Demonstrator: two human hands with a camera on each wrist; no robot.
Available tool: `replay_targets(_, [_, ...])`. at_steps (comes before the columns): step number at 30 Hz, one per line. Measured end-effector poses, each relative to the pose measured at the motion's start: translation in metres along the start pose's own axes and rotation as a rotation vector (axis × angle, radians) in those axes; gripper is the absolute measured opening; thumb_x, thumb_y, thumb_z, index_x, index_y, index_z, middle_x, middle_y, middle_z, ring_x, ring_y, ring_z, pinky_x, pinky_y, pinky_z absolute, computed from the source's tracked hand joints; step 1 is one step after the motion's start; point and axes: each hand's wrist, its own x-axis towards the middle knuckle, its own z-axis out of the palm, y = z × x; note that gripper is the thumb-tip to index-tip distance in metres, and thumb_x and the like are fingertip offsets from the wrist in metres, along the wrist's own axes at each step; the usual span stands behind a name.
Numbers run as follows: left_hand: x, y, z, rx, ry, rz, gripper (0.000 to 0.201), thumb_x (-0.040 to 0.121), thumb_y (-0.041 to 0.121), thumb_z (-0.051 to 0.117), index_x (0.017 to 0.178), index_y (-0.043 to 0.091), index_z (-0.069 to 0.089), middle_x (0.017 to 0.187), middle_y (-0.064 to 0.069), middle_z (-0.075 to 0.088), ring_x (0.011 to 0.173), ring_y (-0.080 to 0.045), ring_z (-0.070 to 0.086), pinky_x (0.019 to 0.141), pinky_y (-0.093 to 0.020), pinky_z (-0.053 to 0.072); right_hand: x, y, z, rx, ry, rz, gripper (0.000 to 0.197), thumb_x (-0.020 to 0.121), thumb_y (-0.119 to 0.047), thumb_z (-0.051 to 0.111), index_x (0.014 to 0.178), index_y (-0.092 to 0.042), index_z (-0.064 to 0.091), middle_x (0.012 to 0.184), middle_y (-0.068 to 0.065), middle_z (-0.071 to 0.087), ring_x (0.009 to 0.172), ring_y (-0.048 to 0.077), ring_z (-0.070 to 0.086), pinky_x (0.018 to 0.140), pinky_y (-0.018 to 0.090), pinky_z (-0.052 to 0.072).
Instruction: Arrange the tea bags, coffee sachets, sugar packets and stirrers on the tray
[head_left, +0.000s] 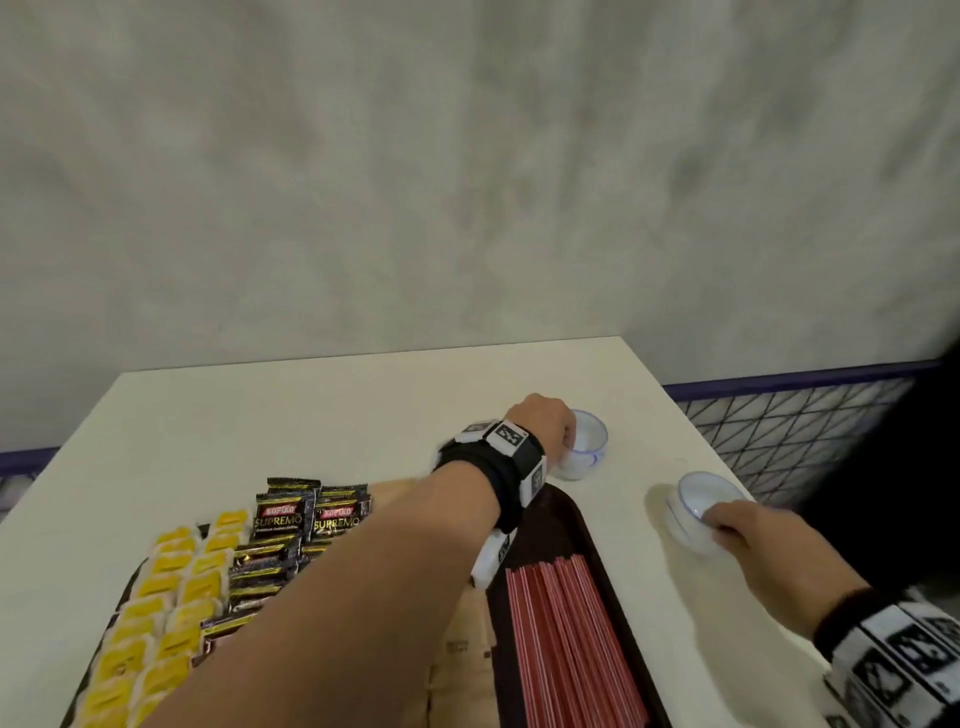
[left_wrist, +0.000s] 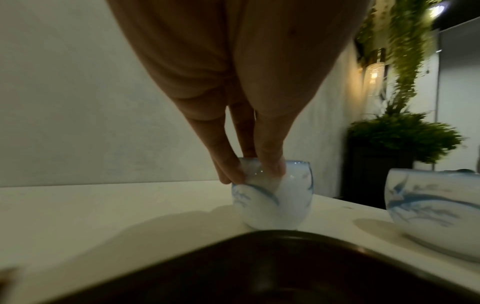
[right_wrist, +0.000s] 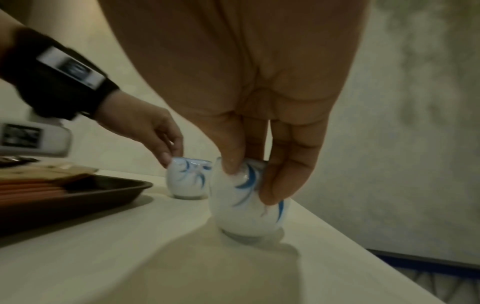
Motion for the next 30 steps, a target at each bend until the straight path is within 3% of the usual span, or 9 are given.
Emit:
replay_targets(3, [-0.007, 0.03, 0.013, -0.003, -0.043, 0.076, 0.024, 0.088, 0.002, 0.053, 0.105, 0.008, 0.069, 0.119, -0.014, 0.063, 0.108, -0.034, 0.058, 0.091, -0.033, 0.045, -0.049, 0.008, 0.008, 0.048, 0.014, 0.032, 0.022, 0.094, -0.019, 0.056, 0.111, -0.027, 0.067, 0.112, -0.006, 0.068, 0.106, 0.019, 0.062, 0.083, 0.023, 0.041])
replay_targets(6, [-0.015, 0.047, 0.022, 0.02, -0.082, 0.139, 0.022, 0.086, 0.002, 0.057, 0.104, 0.008, 0.069, 0.117, -0.012, 0.064, 0.107, -0.032, 0.059, 0.088, -0.03, 0.045, -0.079, 0.013, 0.022, 0.066, 0.092, 0.01, 0.03, 0.078, -0.005, 0.072, 0.094, -0.031, 0.071, 0.083, -0.003, 0.071, 0.072, 0.023, 0.068, 0.064, 0.026, 0.046])
replay_targets(9, [-0.024, 0.052, 0.023, 0.041, -0.128, 0.15, 0.022, 0.085, 0.002, 0.059, 0.105, 0.006, 0.069, 0.118, -0.014, 0.063, 0.108, -0.032, 0.059, 0.087, -0.028, 0.044, -0.098, 0.013, 0.038, -0.017, 0.1, -0.109, 0.058, 0.049, -0.014, 0.082, 0.09, -0.037, 0.049, 0.057, -0.011, 0.061, 0.038, 0.01, 0.055, 0.048, 0.019, 0.038])
replay_targets(13, [-0.036, 0.051, 0.019, 0.092, -0.13, 0.138, 0.024, 0.086, -0.001, 0.055, 0.105, 0.007, 0.068, 0.119, -0.013, 0.063, 0.109, -0.031, 0.058, 0.088, -0.029, 0.044, -0.108, -0.003, 0.047, -0.081, 0.213, -0.181, 0.096, 0.01, -0.019, 0.096, 0.089, -0.031, 0.043, 0.053, -0.016, 0.057, 0.036, 0.006, 0.031, 0.038, 0.014, 0.032])
replay_targets(19, [-0.047, 0.048, 0.019, 0.129, -0.111, 0.126, 0.026, 0.086, 0.0, 0.053, 0.106, 0.008, 0.067, 0.119, -0.012, 0.063, 0.108, -0.031, 0.058, 0.089, -0.032, 0.045, -0.112, -0.013, 0.045, -0.081, 0.287, -0.228, 0.082, 0.023, -0.025, 0.092, 0.084, -0.033, 0.038, 0.052, -0.016, 0.055, 0.046, 0.007, 0.021, 0.044, 0.018, 0.031])
replay_targets(23, [-0.051, 0.048, 0.018, 0.146, -0.124, 0.122, 0.029, 0.086, 0.0, 0.051, 0.109, 0.011, 0.066, 0.123, -0.012, 0.06, 0.109, -0.031, 0.057, 0.092, -0.033, 0.046, -0.115, -0.018, 0.045, -0.109, 0.308, -0.232, 0.069, 0.032, -0.028, 0.082, 0.085, -0.031, 0.039, 0.052, -0.016, 0.055, 0.046, 0.01, 0.02, 0.036, 0.014, 0.004])
replay_targets(26, [-0.054, 0.046, 0.016, 0.144, -0.116, 0.127, 0.038, 0.087, -0.001, 0.052, 0.121, 0.014, 0.059, 0.133, -0.011, 0.052, 0.119, -0.029, 0.051, 0.099, -0.032, 0.041, -0.115, -0.021, 0.048, -0.074, 0.263, -0.222, 0.083, 0.021, -0.029, 0.094, 0.086, -0.031, 0.041, 0.058, -0.017, 0.054, 0.044, 0.01, 0.025, 0.038, 0.016, 0.02])
replay_targets(28, [-0.061, 0.043, 0.011, 0.085, -0.056, 0.145, 0.043, 0.089, 0.0, 0.052, 0.129, 0.016, 0.053, 0.138, -0.008, 0.048, 0.125, -0.026, 0.045, 0.103, -0.031, 0.035, -0.121, -0.02, 0.047, 0.061, 0.233, -0.207, 0.087, 0.02, -0.021, 0.097, 0.089, -0.032, 0.045, 0.079, -0.01, 0.053, 0.049, 0.008, 0.044, 0.045, 0.01, 0.033])
replay_targets(30, [-0.074, 0.038, 0.001, -0.051, 0.06, 0.13, 0.041, 0.089, 0.006, 0.055, 0.128, 0.019, 0.053, 0.135, -0.005, 0.049, 0.124, -0.024, 0.046, 0.103, -0.031, 0.035, -0.127, -0.022, 0.046, 0.229, 0.243, -0.228, 0.081, 0.032, -0.012, 0.096, 0.094, -0.035, 0.048, 0.097, -0.011, 0.047, 0.07, -0.011, 0.051, 0.048, 0.003, 0.036])
